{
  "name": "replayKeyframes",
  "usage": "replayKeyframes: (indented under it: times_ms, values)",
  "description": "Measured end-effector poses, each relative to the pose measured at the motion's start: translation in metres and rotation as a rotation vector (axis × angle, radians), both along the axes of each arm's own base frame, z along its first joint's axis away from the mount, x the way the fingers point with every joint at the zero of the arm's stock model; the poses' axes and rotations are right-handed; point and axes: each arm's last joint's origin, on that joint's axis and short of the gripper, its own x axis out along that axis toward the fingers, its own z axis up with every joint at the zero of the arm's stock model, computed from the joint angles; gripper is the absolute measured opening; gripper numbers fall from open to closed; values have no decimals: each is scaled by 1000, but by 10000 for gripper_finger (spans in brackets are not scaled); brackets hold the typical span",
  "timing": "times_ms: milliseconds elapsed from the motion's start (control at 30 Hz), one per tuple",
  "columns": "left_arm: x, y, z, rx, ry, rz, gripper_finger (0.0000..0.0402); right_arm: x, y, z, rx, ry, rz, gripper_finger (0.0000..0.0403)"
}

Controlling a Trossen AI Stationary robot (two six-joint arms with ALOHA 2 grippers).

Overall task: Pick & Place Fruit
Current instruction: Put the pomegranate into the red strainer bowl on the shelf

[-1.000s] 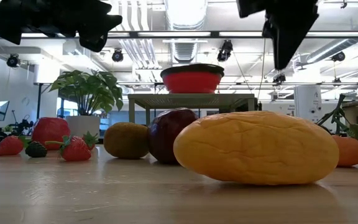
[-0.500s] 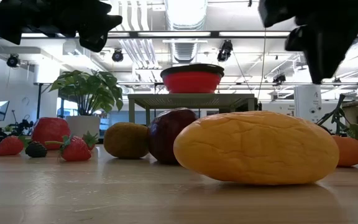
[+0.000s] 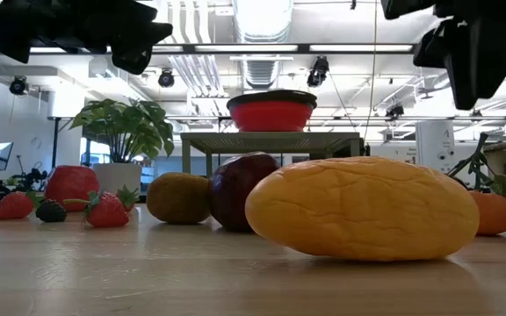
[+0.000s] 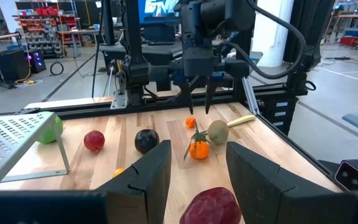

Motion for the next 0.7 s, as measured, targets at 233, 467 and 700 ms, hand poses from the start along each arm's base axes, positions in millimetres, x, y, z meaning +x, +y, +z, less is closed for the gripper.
replayKeyframes:
  times_ms: [233,467,700]
  values:
    - [0,0,0,0,1,0,161,-1,-1,-15,5,-8,-3,113]
    - [0,0,0,0,1,0,161,-6,-3,-34,7,0,-3,119]
    - [0,0,0,0,1,-1,161,-8,-4,-42,7,4,-2,141]
